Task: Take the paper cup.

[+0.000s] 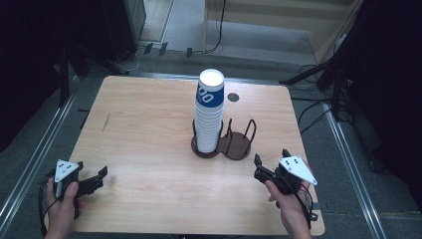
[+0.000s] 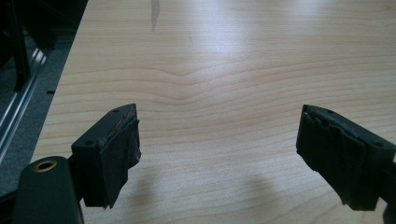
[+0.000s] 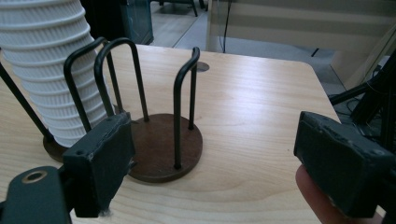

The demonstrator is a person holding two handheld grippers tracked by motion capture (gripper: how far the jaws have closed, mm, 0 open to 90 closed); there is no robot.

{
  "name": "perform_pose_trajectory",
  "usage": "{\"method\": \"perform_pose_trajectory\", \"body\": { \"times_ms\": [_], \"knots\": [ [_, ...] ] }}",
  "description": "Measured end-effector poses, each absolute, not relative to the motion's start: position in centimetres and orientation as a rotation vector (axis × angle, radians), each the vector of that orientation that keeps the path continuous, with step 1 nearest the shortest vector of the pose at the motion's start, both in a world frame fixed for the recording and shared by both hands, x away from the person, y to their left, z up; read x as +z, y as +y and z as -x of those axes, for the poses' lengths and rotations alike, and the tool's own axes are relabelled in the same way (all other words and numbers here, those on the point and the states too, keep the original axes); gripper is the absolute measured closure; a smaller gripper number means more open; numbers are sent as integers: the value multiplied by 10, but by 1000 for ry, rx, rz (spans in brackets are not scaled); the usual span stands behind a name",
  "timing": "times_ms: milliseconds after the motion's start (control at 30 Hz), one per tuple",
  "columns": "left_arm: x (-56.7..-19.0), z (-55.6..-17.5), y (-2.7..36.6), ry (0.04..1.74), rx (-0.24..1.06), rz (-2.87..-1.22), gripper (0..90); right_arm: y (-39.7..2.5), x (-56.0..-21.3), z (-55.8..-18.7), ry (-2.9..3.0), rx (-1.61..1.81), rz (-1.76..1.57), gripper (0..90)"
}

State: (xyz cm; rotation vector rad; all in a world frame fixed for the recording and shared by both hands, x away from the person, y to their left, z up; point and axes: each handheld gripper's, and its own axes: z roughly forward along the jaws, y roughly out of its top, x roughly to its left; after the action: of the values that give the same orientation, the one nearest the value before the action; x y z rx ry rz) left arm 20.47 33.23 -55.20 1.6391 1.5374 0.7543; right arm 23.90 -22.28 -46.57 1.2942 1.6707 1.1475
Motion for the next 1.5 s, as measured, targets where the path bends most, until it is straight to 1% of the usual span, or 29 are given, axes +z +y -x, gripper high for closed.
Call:
{"method": "perform_pose_trajectory", "body": {
  "times_ms": [800,1000,1500],
  "knots": [
    [-552,-205,332,1538,758,-1641,145,-194,-439,-256,1695,1222,-1261,107],
    [-552,-205,332,1537,757,-1641,145,-186,-430,-265,1701,1256,-1254,104],
    [-552,-205,331,1533,759,-1646,145,-166,-419,-274,1719,1279,-1226,107]
  ]
}}
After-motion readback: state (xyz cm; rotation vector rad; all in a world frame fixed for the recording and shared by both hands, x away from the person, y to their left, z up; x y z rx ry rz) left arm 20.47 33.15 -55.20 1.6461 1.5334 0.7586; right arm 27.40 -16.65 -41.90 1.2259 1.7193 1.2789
